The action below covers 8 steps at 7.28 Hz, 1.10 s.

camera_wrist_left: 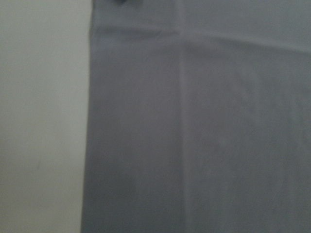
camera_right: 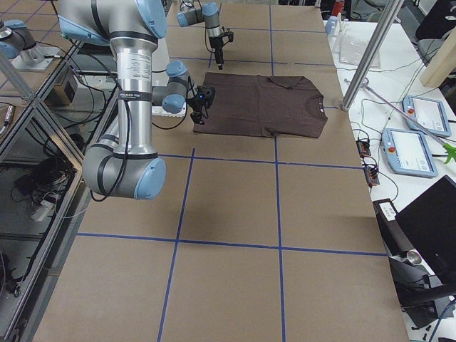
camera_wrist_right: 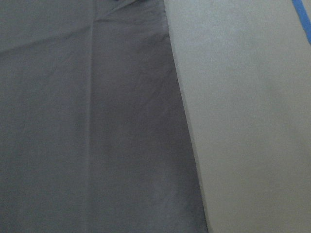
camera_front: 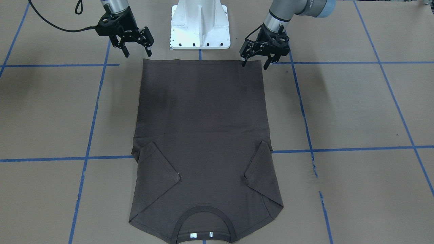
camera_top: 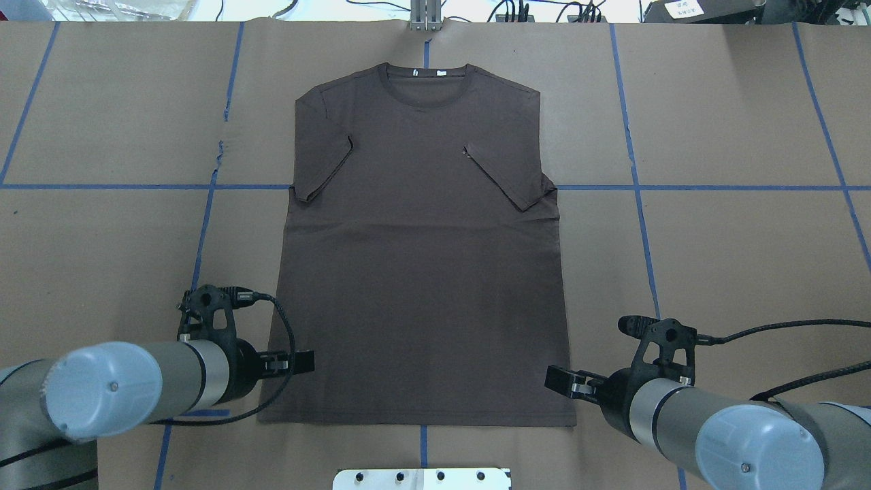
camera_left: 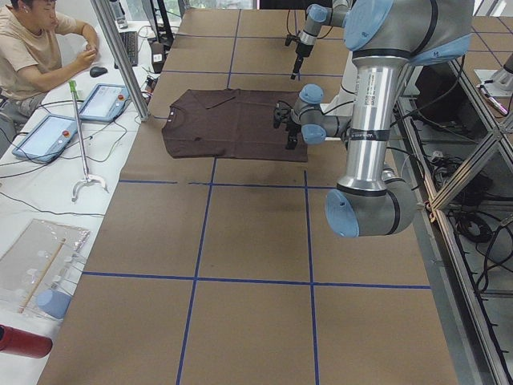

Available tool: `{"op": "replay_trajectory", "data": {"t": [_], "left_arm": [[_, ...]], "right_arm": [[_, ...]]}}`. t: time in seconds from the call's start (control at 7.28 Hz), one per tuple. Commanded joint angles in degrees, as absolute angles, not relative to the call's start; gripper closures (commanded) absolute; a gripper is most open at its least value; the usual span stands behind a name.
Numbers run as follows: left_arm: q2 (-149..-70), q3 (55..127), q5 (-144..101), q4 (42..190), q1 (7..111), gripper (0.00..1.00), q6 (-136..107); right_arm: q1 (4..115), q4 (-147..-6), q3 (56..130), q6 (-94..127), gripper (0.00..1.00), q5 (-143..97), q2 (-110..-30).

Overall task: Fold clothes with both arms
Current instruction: 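Grasp both hem corners nearest the robot with the left and right grippers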

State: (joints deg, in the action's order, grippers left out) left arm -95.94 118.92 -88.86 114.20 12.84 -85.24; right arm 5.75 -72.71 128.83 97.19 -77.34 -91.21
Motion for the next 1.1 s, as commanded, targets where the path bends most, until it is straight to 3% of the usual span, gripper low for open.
{"op": "replay_trajectory", "data": {"t": [0.0,0.96], "left_arm": [[-95.2,118.7,-86.4,109.4,8.5,0.25,-91.7],[-95.4,116.1,-86.5,109.3,7.3,0.27,-91.7]], "right_arm": [[4.8,-72.7,128.8,97.8,0.01,-76.4,-91.4],[4.8,-72.6,128.8,97.8,0.01,-76.1,-91.6]]}}
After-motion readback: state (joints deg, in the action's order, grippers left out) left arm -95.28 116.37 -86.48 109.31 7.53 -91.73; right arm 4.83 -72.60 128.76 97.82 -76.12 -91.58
